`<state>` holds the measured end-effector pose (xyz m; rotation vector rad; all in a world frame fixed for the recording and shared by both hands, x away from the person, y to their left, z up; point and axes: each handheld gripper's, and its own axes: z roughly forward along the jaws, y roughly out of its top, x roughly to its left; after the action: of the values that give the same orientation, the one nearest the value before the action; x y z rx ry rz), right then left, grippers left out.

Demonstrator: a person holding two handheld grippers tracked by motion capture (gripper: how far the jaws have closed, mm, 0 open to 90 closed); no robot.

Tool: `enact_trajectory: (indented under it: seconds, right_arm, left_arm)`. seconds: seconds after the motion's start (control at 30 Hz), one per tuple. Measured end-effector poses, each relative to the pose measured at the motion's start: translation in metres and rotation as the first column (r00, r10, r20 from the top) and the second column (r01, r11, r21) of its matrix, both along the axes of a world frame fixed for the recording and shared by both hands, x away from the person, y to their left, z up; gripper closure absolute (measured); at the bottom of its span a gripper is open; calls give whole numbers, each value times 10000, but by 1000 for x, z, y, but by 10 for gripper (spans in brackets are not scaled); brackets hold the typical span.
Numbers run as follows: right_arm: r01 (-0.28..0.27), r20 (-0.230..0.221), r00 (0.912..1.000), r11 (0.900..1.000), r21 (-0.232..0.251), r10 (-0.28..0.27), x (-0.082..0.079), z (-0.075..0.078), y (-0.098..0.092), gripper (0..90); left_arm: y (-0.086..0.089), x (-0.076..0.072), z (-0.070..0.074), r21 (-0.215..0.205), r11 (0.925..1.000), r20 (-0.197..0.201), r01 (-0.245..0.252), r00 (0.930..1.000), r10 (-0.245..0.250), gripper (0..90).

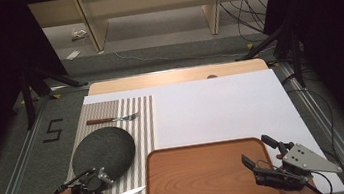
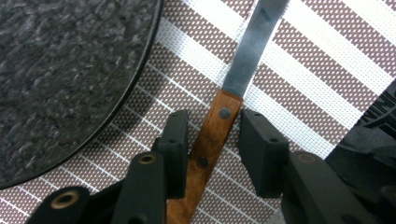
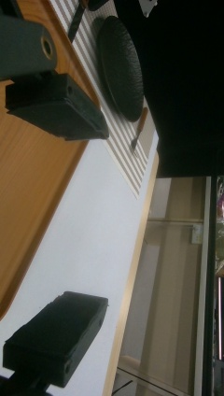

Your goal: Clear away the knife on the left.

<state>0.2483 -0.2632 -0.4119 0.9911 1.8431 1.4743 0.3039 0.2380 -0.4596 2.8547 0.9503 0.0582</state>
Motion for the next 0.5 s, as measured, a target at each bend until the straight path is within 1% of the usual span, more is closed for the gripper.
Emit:
enact_trajectory:
  seconds: [0.13,0.17,0.2,0.27,0.37,0.4,0.47,0.5]
  right_arm:
    - [-9,8,10000,10000,12,9,0,0,0,166]
    - [-6,8,10000,10000,12,6,0,0,0,166]
    - [-3,3,10000,10000,17,3,0,0,0,167]
    - [-8,4,10000,10000,15,8,0,0,0,166]
    - [-14,4,10000,10000,4,14,0,0,0,166]
    - [-9,4,10000,10000,1,9,0,0,0,167]
    - [-12,-1,10000,10000,6,12,0,0,0,167]
    - [-9,-4,10000,10000,9,9,0,0,0,167]
  left_arm:
    - [-3,1,0,94,9999,-118,133,9998,-132,681]
    - [-3,2,0,100,9998,-157,153,9998,-151,706]
    - [-3,2,0,146,9996,-83,244,9997,-243,719]
    - [-3,2,1,132,9995,-146,303,9994,-301,754]
    - [-2,1,1,90,9995,-128,319,9994,-318,760]
    - [-3,1,1,152,9989,-79,432,9990,-431,763]
    - [-4,1,1,175,9988,-55,465,9989,-464,764]
    - [-4,1,1,267,9984,-19,502,9987,-501,765]
